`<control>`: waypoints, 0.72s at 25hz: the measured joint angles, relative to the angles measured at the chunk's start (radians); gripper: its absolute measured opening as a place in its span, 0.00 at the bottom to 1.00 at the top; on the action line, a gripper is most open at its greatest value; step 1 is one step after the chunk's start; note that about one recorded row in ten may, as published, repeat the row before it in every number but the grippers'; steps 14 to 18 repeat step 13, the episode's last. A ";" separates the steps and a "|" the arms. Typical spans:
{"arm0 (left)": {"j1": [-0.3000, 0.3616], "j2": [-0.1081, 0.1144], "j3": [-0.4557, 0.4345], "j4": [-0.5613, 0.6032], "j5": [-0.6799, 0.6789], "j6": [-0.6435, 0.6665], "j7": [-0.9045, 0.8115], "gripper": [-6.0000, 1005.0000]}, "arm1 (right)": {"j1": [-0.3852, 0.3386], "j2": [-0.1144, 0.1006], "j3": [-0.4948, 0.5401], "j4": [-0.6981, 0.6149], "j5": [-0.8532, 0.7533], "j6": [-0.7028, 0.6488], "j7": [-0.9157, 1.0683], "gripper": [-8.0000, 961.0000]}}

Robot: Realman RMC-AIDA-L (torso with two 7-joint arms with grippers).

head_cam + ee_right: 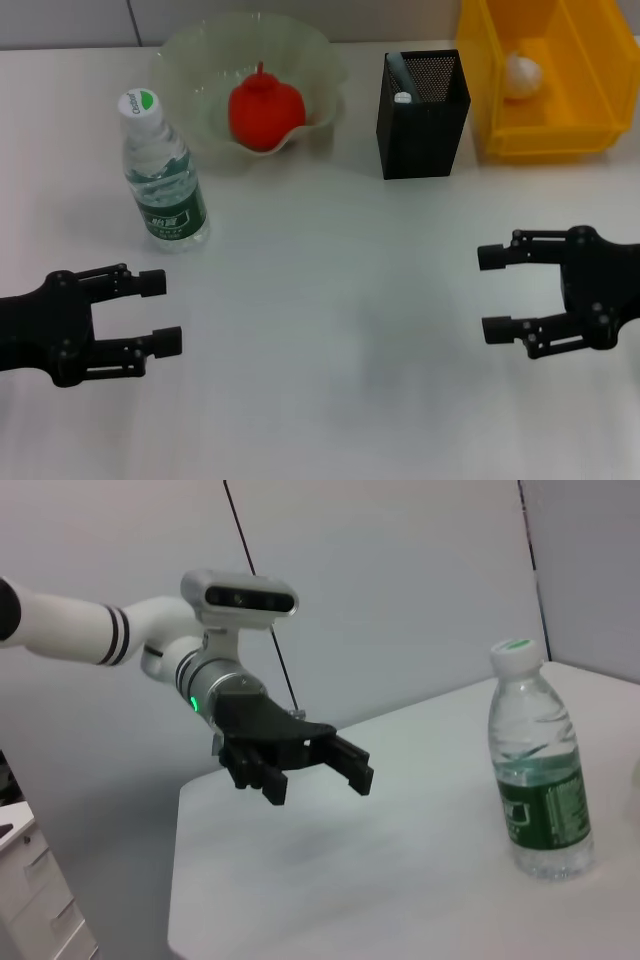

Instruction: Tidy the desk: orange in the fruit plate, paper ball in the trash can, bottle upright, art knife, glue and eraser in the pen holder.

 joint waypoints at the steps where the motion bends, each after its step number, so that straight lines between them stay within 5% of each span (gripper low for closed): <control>1: -0.006 -0.001 0.001 0.001 0.010 -0.001 -0.001 0.81 | -0.002 0.001 0.001 0.006 -0.002 0.001 -0.010 0.87; 18: -0.022 -0.006 0.000 0.012 0.044 -0.020 -0.029 0.81 | -0.016 0.016 0.012 0.029 -0.007 0.025 -0.036 0.87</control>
